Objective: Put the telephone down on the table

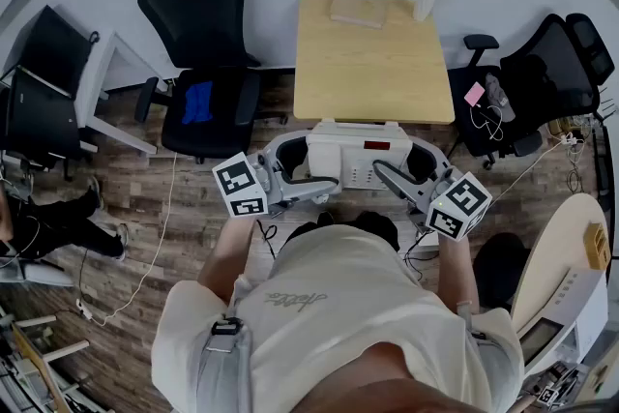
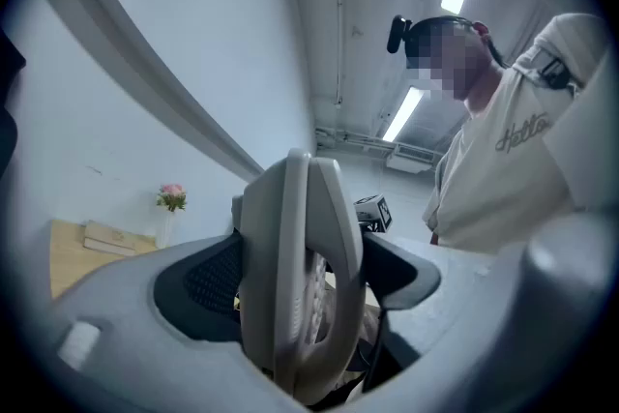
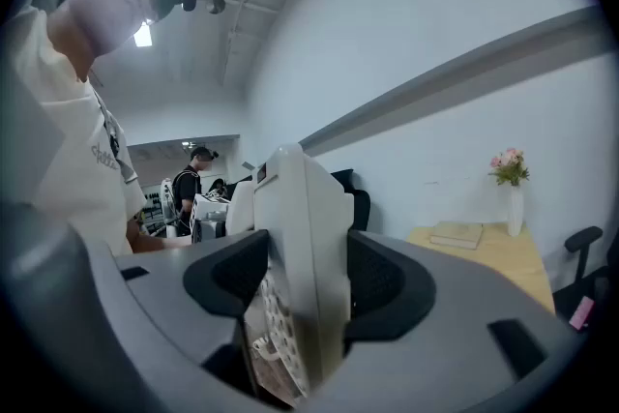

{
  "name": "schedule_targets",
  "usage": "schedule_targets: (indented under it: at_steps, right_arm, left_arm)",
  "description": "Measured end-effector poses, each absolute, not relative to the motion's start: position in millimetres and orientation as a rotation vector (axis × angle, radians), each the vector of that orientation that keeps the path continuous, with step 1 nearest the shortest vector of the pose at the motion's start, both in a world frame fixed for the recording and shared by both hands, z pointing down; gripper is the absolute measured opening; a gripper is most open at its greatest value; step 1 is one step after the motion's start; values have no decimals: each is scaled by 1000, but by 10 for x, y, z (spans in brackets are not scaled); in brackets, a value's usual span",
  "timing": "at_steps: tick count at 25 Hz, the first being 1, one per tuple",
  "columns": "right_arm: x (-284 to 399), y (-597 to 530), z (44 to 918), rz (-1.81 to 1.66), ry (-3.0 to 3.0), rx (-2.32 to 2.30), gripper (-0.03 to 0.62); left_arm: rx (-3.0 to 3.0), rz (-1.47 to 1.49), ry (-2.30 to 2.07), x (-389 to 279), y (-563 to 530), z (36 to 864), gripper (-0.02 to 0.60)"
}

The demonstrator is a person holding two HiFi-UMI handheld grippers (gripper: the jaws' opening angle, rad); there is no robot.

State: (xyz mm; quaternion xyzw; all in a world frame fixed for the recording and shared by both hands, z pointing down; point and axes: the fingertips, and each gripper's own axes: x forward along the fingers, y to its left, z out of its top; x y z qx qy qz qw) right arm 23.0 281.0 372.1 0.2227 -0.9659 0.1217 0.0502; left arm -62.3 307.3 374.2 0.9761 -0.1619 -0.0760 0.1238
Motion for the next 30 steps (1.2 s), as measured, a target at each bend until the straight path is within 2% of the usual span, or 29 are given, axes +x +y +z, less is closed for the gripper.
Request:
schedule_targets:
  at_steps: [30]
  right_arm:
    - [187,2733,3771,396,-2924,759,244]
  left_arm:
    - [2835,-295,-415,-688,2950,3778,388]
